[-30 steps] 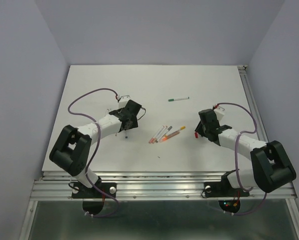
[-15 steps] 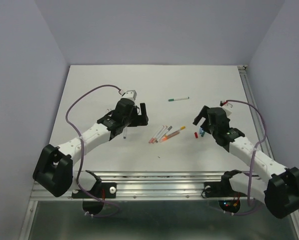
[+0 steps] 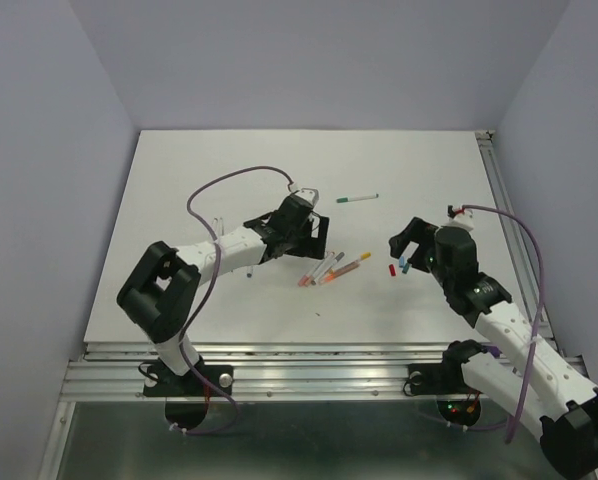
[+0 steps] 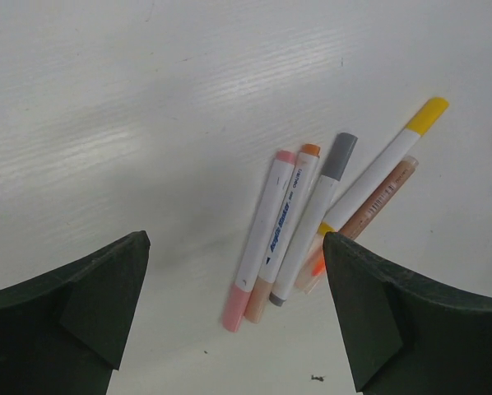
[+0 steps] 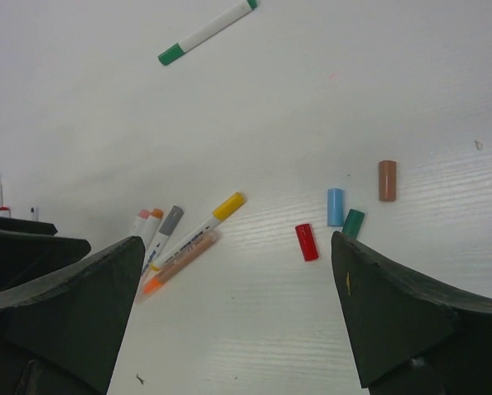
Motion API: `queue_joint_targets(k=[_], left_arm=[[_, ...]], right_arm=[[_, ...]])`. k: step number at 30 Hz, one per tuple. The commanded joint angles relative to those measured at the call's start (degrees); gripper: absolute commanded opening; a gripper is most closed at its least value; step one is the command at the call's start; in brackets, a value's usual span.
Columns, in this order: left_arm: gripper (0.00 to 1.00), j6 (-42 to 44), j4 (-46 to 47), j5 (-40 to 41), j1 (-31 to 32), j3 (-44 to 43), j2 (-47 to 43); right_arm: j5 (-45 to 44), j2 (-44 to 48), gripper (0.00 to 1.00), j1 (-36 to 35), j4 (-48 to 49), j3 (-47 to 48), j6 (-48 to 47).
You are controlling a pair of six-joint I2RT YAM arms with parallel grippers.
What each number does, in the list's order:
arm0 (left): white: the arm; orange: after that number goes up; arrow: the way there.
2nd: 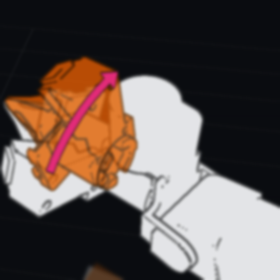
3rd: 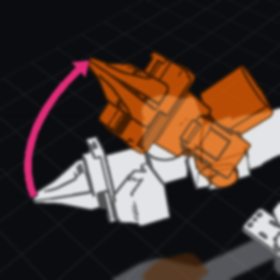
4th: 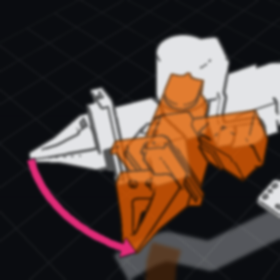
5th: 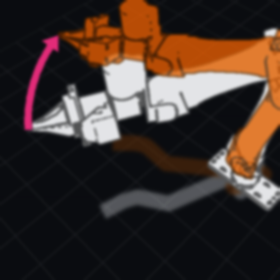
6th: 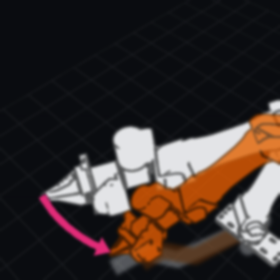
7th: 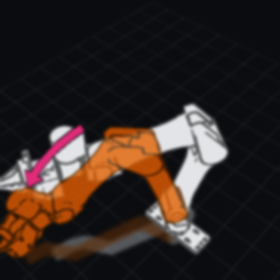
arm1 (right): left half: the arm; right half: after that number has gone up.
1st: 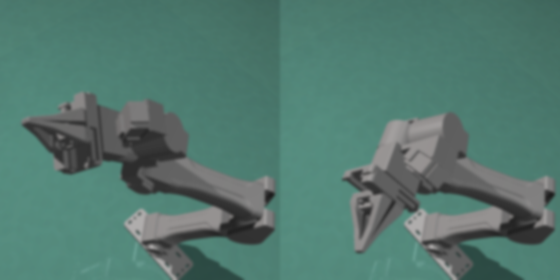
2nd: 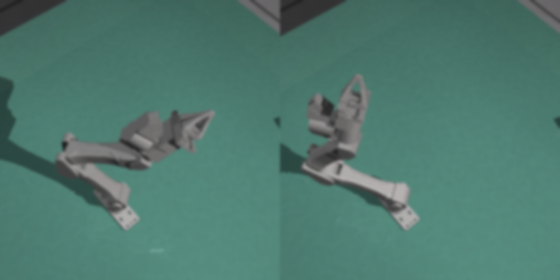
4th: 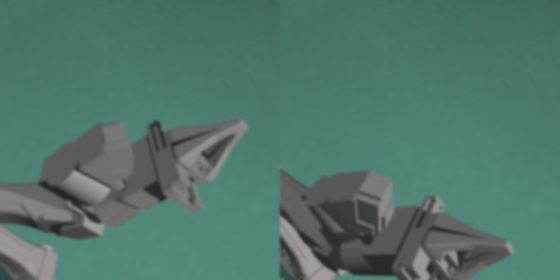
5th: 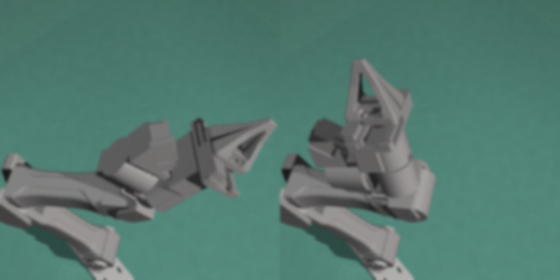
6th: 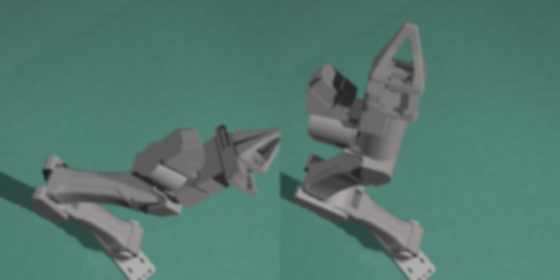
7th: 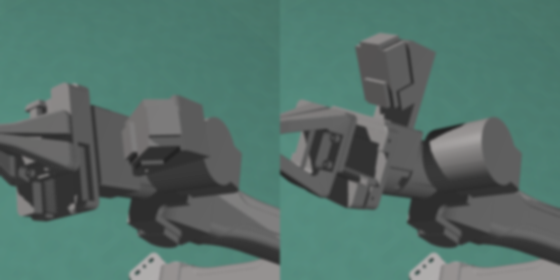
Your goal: Open the pen caps
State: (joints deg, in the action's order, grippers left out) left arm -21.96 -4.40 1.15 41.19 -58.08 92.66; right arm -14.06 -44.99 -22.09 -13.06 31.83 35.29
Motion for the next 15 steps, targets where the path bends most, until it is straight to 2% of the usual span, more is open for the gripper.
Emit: queue_joint_targets(k=[1, 7, 15], left_arm=[[0.99, 2.7, -4.0, 4.5, 2.3, -6.6, 4.4], [0.99, 3.1, -6.8, 6.8, 4.2, -10.3, 9.5], [0.99, 1.7, -8.2, 9.0, 4.7, -11.3, 11.8]], right_arm=[[0.5, -0.3, 1.0, 0.3, 0.1, -1.0, -1.6], [0.3, -0.6, 1.0, 0.3, -1.0, -0.8, -1.4], [0.4, 0.1, 1.0, 0.3, -0.8, -1.1, -1.4]])
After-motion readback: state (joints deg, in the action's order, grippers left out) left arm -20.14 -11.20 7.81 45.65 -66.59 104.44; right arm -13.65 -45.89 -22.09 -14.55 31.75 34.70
